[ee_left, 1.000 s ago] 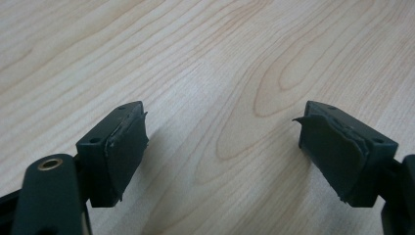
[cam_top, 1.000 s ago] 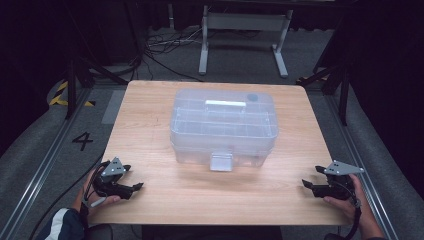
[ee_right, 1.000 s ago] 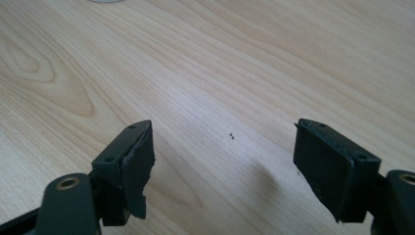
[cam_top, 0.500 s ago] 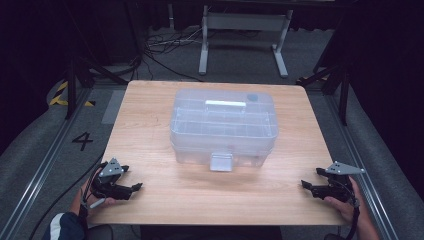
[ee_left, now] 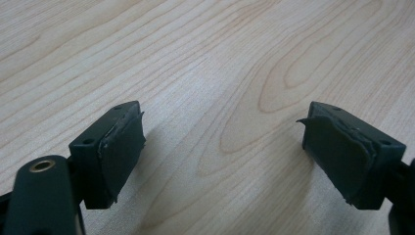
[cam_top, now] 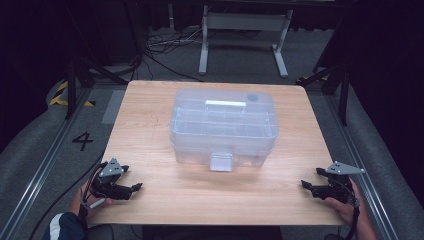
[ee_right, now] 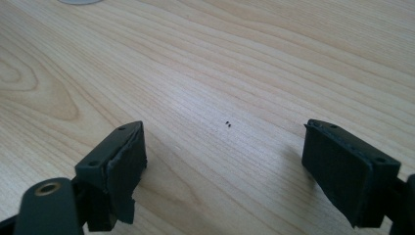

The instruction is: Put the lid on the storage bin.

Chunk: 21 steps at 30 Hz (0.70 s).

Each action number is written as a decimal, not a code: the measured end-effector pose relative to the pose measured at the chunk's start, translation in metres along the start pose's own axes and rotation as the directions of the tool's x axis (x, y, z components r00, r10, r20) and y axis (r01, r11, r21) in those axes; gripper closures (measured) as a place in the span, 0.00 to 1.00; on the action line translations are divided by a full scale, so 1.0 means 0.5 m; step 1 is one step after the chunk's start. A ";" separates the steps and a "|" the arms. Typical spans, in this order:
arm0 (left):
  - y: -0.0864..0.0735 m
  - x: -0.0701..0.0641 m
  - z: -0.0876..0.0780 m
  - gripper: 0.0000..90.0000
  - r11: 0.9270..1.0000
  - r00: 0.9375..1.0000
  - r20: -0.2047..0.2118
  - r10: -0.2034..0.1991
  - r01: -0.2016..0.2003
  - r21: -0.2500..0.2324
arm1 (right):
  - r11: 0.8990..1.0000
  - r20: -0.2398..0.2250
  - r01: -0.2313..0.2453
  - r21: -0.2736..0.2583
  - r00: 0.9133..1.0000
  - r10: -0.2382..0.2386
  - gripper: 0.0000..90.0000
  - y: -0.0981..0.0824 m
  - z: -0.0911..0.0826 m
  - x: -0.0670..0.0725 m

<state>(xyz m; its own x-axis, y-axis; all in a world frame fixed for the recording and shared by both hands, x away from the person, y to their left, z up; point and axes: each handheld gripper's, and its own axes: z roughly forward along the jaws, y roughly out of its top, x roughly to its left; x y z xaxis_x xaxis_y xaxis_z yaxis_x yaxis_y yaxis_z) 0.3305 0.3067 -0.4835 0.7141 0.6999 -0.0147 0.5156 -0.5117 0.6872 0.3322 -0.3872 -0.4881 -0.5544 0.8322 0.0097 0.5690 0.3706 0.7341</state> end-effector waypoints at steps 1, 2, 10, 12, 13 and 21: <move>0.000 0.000 0.000 0.18 1.000 1.000 0.000 -0.001 0.001 0.000 | 1.000 0.000 0.000 0.000 1.000 0.000 0.19 0.000 0.000 0.000; 0.000 0.000 0.000 0.18 1.000 1.000 0.000 -0.002 0.002 0.000 | 1.000 0.000 0.000 0.000 1.000 0.000 0.19 0.000 0.000 0.000; 0.001 0.000 0.000 0.17 1.000 1.000 -0.002 0.001 -0.001 0.001 | 1.000 0.000 0.000 0.000 1.000 0.000 0.19 0.000 0.000 0.000; 0.001 0.000 0.001 0.17 1.000 1.000 -0.003 -0.003 0.003 0.001 | 1.000 0.000 0.000 0.000 1.000 0.000 0.19 0.000 0.000 0.000; 0.001 0.000 0.001 0.17 1.000 1.000 -0.002 -0.001 0.001 0.001 | 1.000 0.000 0.000 0.000 1.000 0.000 0.19 0.000 0.000 0.000; 0.001 0.000 0.001 0.17 1.000 1.000 -0.005 -0.004 0.004 0.002 | 1.000 0.000 0.000 0.000 1.000 0.000 0.19 0.000 0.000 0.000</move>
<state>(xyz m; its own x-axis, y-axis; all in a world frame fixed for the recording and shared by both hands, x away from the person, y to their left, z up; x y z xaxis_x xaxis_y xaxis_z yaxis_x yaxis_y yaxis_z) 0.3310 0.3061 -0.4835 0.7096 0.7044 -0.0142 0.5194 -0.5095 0.6860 0.3323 -0.3873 -0.4881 -0.5545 0.8321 0.0098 0.5692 0.3707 0.7339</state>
